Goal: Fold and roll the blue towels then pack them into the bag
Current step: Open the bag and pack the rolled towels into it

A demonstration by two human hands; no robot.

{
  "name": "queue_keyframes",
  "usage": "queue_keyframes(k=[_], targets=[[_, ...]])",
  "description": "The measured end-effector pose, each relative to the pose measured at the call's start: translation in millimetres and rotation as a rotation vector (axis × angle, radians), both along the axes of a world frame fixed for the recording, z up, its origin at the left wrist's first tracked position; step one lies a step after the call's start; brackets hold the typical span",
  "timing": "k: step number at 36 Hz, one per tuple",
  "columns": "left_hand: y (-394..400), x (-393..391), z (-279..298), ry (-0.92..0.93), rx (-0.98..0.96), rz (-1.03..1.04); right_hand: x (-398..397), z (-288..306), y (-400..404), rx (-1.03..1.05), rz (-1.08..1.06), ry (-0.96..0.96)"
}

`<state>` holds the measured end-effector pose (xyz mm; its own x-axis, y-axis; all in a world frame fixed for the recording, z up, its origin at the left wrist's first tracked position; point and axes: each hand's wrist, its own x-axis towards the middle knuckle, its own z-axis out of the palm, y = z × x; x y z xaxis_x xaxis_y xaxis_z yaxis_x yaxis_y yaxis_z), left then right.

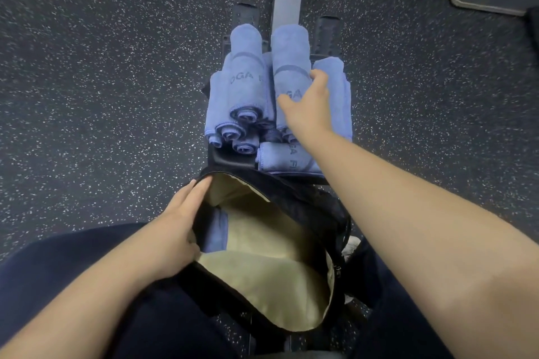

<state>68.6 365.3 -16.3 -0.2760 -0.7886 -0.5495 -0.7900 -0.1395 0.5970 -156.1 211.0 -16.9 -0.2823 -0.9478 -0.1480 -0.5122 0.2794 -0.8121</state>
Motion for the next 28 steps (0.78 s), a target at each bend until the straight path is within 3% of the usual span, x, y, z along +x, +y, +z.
queue_keyframes(k=[12, 20, 28], targets=[[0.5, -1.8, 1.5, -0.007, -0.021, -0.057, -1.9, 28.1, 94.6, -0.051, -0.051, -0.158], [3.8, -7.0, 8.9, -0.033, -0.015, -0.079, 42.1, 19.7, 176.7, -0.006, 0.155, -0.254], [5.0, -7.0, 10.5, -0.022, -0.037, -0.095, 58.6, 9.1, 186.3, 0.072, 0.290, -0.284]])
